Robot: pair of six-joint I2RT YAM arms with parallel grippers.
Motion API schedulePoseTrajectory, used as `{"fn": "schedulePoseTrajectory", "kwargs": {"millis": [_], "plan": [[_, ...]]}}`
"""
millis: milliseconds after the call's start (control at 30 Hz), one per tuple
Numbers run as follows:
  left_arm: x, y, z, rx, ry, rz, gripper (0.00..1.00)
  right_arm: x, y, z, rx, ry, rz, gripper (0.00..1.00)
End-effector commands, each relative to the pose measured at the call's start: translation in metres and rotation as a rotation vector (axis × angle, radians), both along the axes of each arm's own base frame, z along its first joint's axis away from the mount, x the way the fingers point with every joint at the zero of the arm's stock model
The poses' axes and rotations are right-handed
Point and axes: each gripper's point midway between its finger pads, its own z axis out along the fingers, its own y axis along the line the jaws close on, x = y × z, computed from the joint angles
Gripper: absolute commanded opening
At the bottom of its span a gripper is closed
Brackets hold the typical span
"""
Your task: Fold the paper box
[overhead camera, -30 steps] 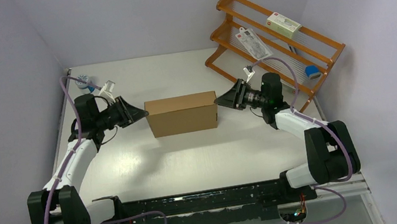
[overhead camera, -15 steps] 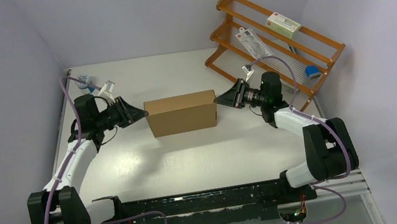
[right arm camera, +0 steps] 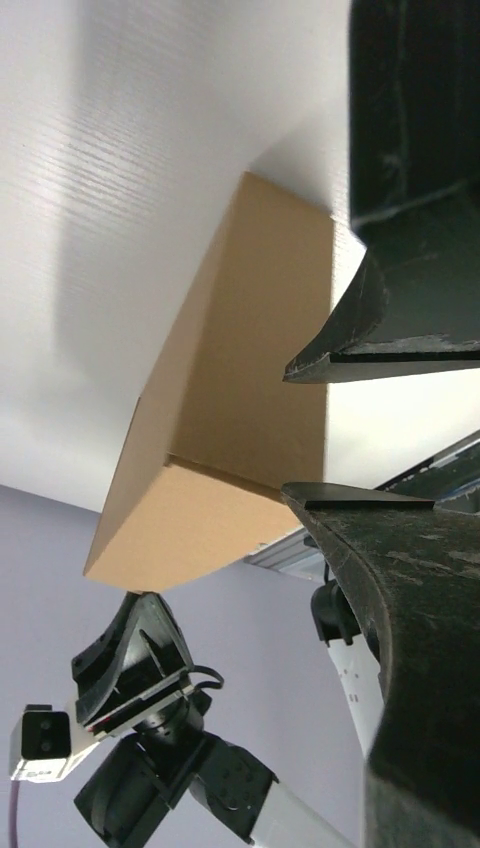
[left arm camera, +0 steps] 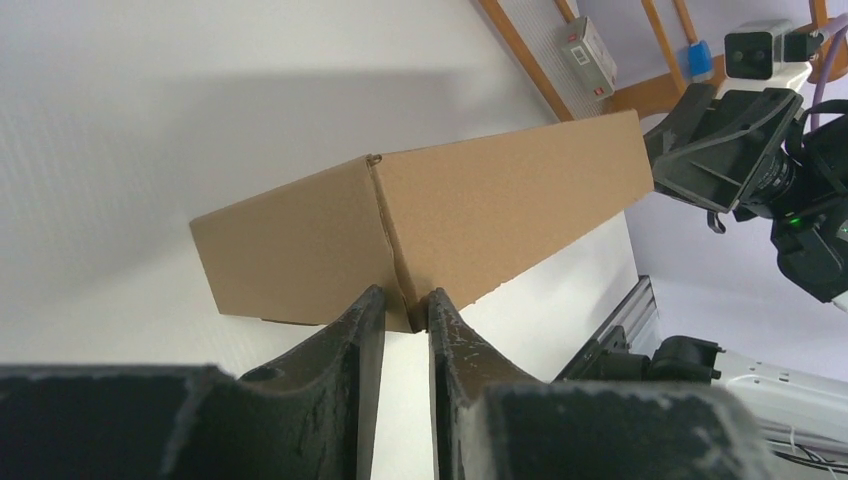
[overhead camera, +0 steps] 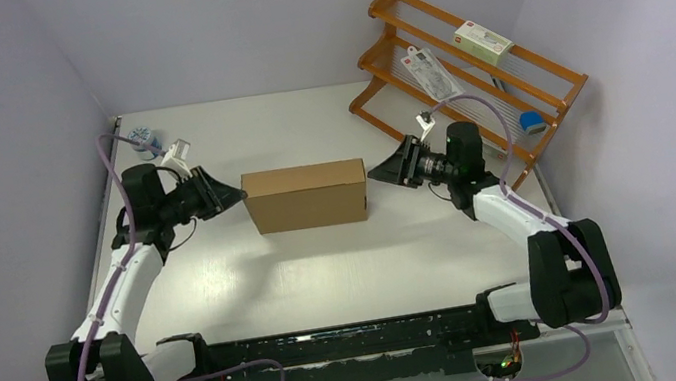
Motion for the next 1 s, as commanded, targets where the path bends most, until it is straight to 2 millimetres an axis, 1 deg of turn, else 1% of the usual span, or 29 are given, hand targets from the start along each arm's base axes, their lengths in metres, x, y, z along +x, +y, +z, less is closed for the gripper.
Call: {"fn": "schedulePoseTrajectory", "kwargs": {"millis": [0, 133, 333, 433, 500, 633, 700, 833, 867, 967], "plan": [[-0.020, 0.020, -0.055, 0.100, 0.183, 0.069, 0.16, 0.006, -0.003, 0.017, -0.014, -0.047, -0.025, 0.45], [-0.031, 0.021, -0.056, 0.115, 0.179, 0.070, 0.19, -0.011, -0.002, 0.013, -0.030, -0.060, -0.001, 0.45], [-0.053, 0.020, -0.059, 0.089, 0.172, 0.098, 0.25, -0.033, -0.016, 0.001, -0.105, -0.095, -0.048, 0.47], [-0.060, 0.017, -0.055, 0.047, 0.169, 0.111, 0.29, -0.045, -0.017, -0.001, -0.102, -0.112, -0.039, 0.48], [-0.063, 0.019, -0.054, 0.048, 0.168, 0.131, 0.32, -0.053, -0.019, -0.004, -0.108, -0.113, -0.038, 0.48], [-0.069, 0.018, -0.051, -0.009, 0.146, 0.183, 0.38, -0.060, -0.029, -0.006, -0.154, -0.152, -0.086, 0.48], [-0.071, 0.019, -0.059, -0.038, 0.142, 0.226, 0.39, -0.064, -0.031, -0.005, -0.161, -0.173, -0.100, 0.49], [-0.061, 0.023, -0.063, -0.071, 0.114, 0.288, 0.41, -0.066, -0.036, -0.012, -0.175, -0.187, -0.131, 0.51], [-0.057, 0.024, -0.061, -0.074, 0.105, 0.295, 0.43, -0.065, -0.038, -0.013, -0.181, -0.185, -0.141, 0.53], [-0.044, 0.026, -0.045, -0.064, 0.065, 0.298, 0.49, -0.061, -0.042, -0.009, -0.203, -0.190, -0.169, 0.58]]}}
